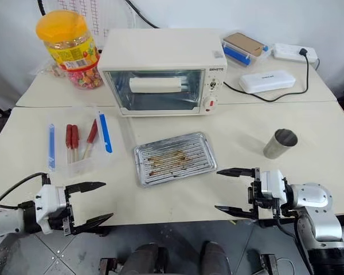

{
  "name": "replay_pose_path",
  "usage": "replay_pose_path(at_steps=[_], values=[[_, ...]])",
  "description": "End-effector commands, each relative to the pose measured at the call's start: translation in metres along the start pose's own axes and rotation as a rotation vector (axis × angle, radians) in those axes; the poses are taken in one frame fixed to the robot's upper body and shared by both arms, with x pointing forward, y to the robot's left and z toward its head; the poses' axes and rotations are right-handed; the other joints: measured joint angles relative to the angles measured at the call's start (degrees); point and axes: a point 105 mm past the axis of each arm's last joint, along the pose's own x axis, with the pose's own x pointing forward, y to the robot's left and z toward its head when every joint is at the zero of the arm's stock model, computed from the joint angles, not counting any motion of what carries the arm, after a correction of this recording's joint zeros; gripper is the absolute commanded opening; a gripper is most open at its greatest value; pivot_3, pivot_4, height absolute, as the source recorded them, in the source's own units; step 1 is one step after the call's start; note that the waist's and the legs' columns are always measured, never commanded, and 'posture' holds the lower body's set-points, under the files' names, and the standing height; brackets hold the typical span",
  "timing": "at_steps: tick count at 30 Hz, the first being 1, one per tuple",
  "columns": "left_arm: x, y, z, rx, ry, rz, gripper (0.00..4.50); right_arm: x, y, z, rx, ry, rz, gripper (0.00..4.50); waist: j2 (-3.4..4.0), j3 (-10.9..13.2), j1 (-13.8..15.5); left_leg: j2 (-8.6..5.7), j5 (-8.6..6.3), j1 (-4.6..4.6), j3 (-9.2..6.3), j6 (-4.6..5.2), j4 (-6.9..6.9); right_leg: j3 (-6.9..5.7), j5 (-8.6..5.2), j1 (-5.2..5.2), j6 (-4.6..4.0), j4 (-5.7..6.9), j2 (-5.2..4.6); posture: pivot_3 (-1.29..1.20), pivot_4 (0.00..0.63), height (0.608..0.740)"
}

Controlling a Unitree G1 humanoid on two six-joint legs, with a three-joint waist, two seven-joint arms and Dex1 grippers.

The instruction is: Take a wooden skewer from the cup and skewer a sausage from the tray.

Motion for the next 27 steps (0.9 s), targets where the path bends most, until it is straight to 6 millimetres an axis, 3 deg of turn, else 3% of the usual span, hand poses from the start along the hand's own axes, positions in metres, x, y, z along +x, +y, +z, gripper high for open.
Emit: replay_pose_path(at_steps=[1,6,12,15,17,20,27], values=[[0.005,0.009,0.005,0.031,-0.045,0.108,4.47,-0.005,-0.003,0.004,-0.025,-0.029,-0.057,4.50,-0.01,0.00,0.02,-0.01,0.00,0.00,-0.01,0.00,0.01,0.00,0.00,0.01,0.00,0.02,-0.02,0.00,0.150,0.740],[0.012,0.026,0.021,-0.105,-0.227,0.377,4.47,-0.007,-0.026,0.006,-0.012,-0.111,-0.332,4.50,-0.03,-0.02,-0.06,0.02,0.00,0.02,-0.07,0.00,0.02,0.00,0.02,0.02,0.04,0.06,-0.03,0.00,0.150,0.740],[0.021,0.032,0.025,-0.223,-0.333,0.671,4.47,-0.031,-0.078,-0.007,-0.024,-0.234,-0.891,4.50,-0.07,-0.05,-0.31,0.00,0.00,0.06,-0.03,0.00,0.04,0.03,0.02,-0.01,0.04,0.17,-0.04,0.00,0.150,0.740],[0.022,0.039,0.027,-0.302,-0.404,0.852,4.47,-0.033,-0.089,-0.011,0.006,-0.316,-1.096,4.50,-0.10,-0.07,-0.08,-0.04,0.00,0.06,-0.02,0.00,0.07,0.05,0.02,-0.02,0.04,0.21,-0.05,0.00,0.150,0.740],[0.024,0.034,0.025,-0.317,-0.402,0.879,4.47,-0.040,-0.092,-0.022,0.039,-0.254,-1.213,4.50,-0.08,-0.08,-0.06,-0.04,0.00,0.05,-0.03,0.00,0.08,0.06,0.02,-0.03,0.03,0.27,-0.06,0.00,0.150,0.740],[0.020,0.036,0.018,-0.333,-0.381,0.970,4.47,-0.044,-0.091,-0.025,0.046,-0.269,-1.281,4.50,-0.05,-0.10,-0.14,-0.06,0.00,0.03,0.00,0.00,0.06,0.08,0.02,-0.08,0.03,0.28,-0.07,0.00,0.150,0.740],[0.029,0.032,0.023,-0.345,-0.394,0.895,4.47,-0.026,-0.082,-0.030,0.076,-0.251,-1.254,4.50,-0.03,-0.11,-0.42,0.00,0.01,0.05,0.06,0.00,0.06,0.13,0.00,-0.08,0.01,0.26,-0.02,0.00,0.150,0.740]])
